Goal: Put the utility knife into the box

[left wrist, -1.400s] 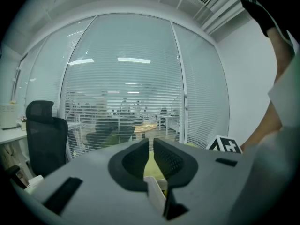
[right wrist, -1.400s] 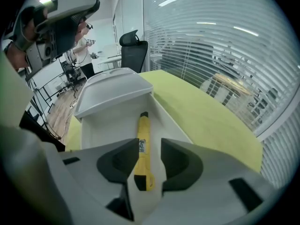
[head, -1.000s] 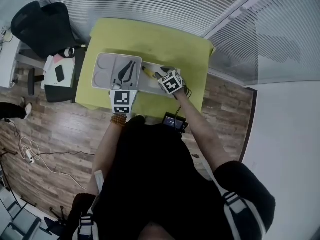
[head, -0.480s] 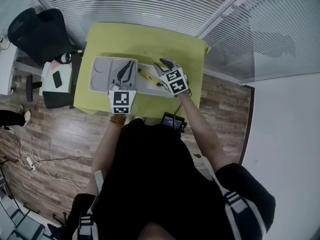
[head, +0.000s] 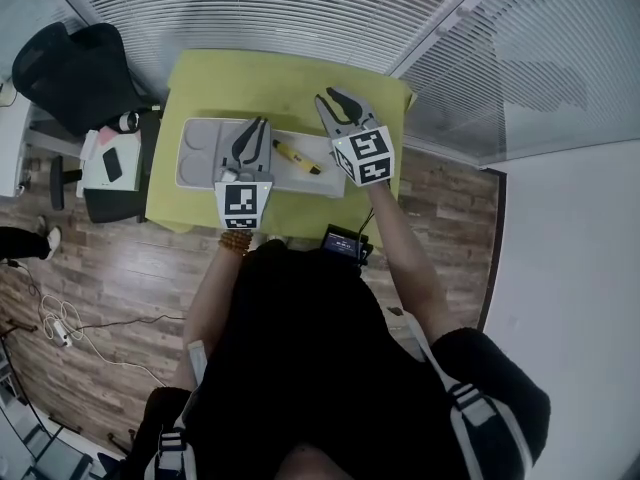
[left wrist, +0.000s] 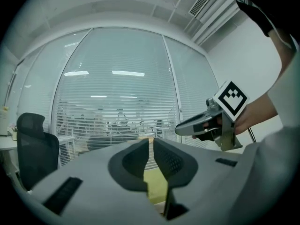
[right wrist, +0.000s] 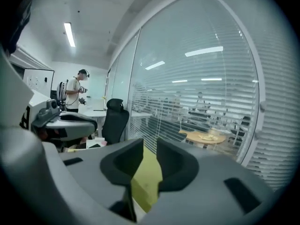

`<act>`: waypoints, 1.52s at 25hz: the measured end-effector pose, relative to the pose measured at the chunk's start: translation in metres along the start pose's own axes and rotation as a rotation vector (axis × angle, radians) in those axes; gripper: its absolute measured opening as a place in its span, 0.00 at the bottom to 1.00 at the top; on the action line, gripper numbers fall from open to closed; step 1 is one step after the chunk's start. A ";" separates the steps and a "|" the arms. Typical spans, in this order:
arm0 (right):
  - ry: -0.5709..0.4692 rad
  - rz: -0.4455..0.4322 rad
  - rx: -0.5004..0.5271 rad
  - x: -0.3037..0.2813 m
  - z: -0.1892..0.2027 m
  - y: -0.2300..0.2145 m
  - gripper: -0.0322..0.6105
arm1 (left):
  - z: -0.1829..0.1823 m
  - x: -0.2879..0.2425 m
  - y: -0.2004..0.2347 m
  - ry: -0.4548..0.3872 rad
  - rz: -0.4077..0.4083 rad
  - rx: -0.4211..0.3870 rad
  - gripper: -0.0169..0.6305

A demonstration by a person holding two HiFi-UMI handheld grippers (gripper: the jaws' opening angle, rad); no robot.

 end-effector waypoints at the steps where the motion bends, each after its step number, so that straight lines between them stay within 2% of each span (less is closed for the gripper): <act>1: -0.024 0.001 0.006 0.002 -0.008 -0.002 0.19 | -0.003 -0.001 0.000 -0.010 0.000 0.000 0.09; 8: -0.232 0.061 0.087 0.018 -0.064 -0.006 0.12 | -0.026 -0.008 -0.001 -0.079 -0.011 -0.017 0.08; 12: -0.317 0.076 0.133 0.029 -0.079 0.002 0.10 | -0.030 -0.007 -0.001 -0.091 -0.014 -0.017 0.08; 15: -0.383 0.126 0.165 0.040 -0.084 0.004 0.07 | -0.031 -0.006 -0.002 -0.095 -0.017 -0.018 0.08; 20: -0.403 0.195 0.184 0.050 -0.086 0.006 0.06 | -0.033 -0.006 0.000 -0.104 -0.026 -0.024 0.08; 24: -0.398 0.289 0.195 0.060 -0.081 0.005 0.05 | -0.033 -0.006 0.002 -0.107 -0.025 -0.027 0.08; 38: -0.411 0.292 0.198 0.071 -0.074 0.023 0.05 | -0.039 -0.006 -0.004 -0.123 -0.013 -0.035 0.08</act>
Point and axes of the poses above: the fingertips, and each gripper's own axes: x backward along the fingers, y to its left, z out of its underside, the point moved 5 cm from there along x, backward along the fingers, and after that the axes turned 14 degrees about -y, right-handed, at the moved point
